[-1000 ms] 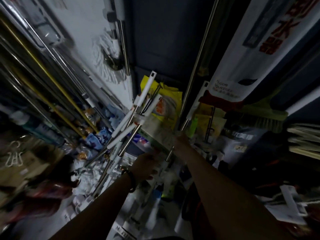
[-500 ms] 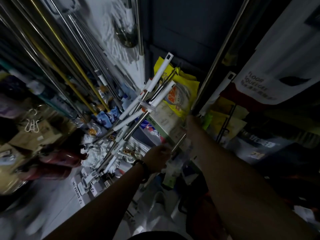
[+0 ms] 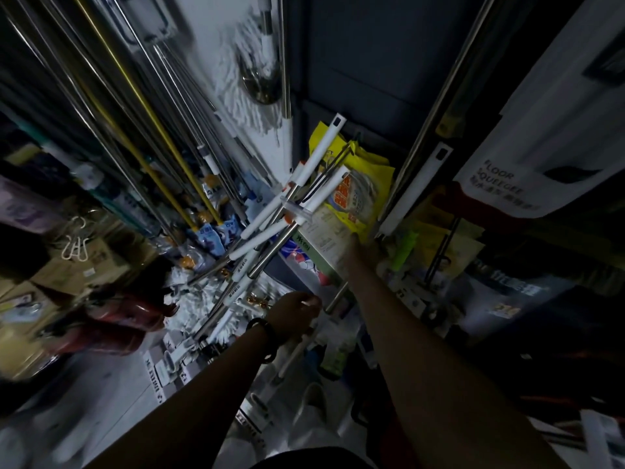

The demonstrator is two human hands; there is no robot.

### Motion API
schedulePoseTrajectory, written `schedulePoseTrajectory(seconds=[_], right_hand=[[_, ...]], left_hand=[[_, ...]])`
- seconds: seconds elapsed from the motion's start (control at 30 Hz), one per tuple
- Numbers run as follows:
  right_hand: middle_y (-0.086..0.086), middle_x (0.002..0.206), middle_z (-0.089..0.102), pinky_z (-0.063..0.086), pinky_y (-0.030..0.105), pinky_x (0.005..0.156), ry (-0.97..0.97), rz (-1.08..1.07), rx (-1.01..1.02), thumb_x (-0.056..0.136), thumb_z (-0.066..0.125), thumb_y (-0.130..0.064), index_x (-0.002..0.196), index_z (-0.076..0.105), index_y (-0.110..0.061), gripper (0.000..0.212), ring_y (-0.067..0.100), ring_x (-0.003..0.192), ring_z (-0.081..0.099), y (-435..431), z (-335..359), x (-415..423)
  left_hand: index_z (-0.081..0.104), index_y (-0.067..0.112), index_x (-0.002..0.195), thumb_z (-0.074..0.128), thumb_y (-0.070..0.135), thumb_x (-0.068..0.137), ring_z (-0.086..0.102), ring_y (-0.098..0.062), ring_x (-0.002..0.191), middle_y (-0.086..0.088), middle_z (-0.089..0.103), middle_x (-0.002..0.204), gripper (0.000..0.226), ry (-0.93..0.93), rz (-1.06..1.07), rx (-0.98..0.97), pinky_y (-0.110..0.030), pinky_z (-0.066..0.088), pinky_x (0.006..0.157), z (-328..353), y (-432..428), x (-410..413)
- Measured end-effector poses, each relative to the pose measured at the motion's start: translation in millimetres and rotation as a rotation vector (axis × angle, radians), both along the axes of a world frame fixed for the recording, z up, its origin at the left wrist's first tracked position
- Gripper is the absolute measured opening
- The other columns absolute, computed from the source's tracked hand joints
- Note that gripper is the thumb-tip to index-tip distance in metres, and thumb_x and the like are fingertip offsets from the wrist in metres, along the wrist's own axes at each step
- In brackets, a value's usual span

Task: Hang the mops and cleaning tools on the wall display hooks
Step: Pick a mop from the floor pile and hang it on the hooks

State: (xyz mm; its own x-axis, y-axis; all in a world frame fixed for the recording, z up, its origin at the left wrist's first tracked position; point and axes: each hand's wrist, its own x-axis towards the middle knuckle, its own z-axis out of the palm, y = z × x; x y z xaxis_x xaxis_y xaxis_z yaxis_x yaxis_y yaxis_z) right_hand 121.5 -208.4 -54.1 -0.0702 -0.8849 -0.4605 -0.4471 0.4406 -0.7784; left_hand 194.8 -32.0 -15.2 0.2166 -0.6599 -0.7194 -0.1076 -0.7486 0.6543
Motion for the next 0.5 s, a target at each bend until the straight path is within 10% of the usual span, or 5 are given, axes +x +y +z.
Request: schedulePoseTrajectory(seconds=[0.2, 0.37, 0.5], right_hand=[[0.022, 0.164, 0.031, 0.032, 0.037, 0.115, 0.041, 0.170, -0.104, 0.099, 0.051, -0.032, 0.157, 0.043, -0.005, 0.065, 0.038, 0.147, 0.035, 64, 8, -10], [0.023, 0.161, 0.035, 0.038, 0.033, 0.112, 0.070, 0.347, -0.331, 0.107, 0.054, -0.020, 0.159, 0.042, -0.010, 0.054, 0.037, 0.143, 0.041, 144, 15, -20], [0.018, 0.163, 0.035, 0.037, 0.037, 0.119, 0.067, 0.450, -0.425, 0.108, 0.056, -0.031, 0.163, 0.035, -0.018, 0.060, 0.032, 0.148, 0.037, 207, 29, -20]], left_hand=[[0.060, 0.015, 0.132, 0.062, 0.020, 0.101, 0.075, -0.032, 0.086, -0.002, 0.071, 0.099, 0.032, 0.008, 0.037, -0.007, -0.052, 0.062, 0.080, 5, 20, -3], [0.048, 0.022, 0.145, 0.063, 0.024, 0.102, 0.069, -0.025, 0.082, -0.014, 0.070, 0.117, 0.046, 0.001, -0.037, -0.033, -0.046, 0.062, 0.080, 5, 59, 11], [0.035, 0.022, 0.155, 0.064, 0.013, 0.100, 0.064, -0.020, 0.071, -0.002, 0.065, 0.090, 0.063, 0.010, -0.054, -0.094, -0.037, 0.057, 0.066, 6, 98, 28]])
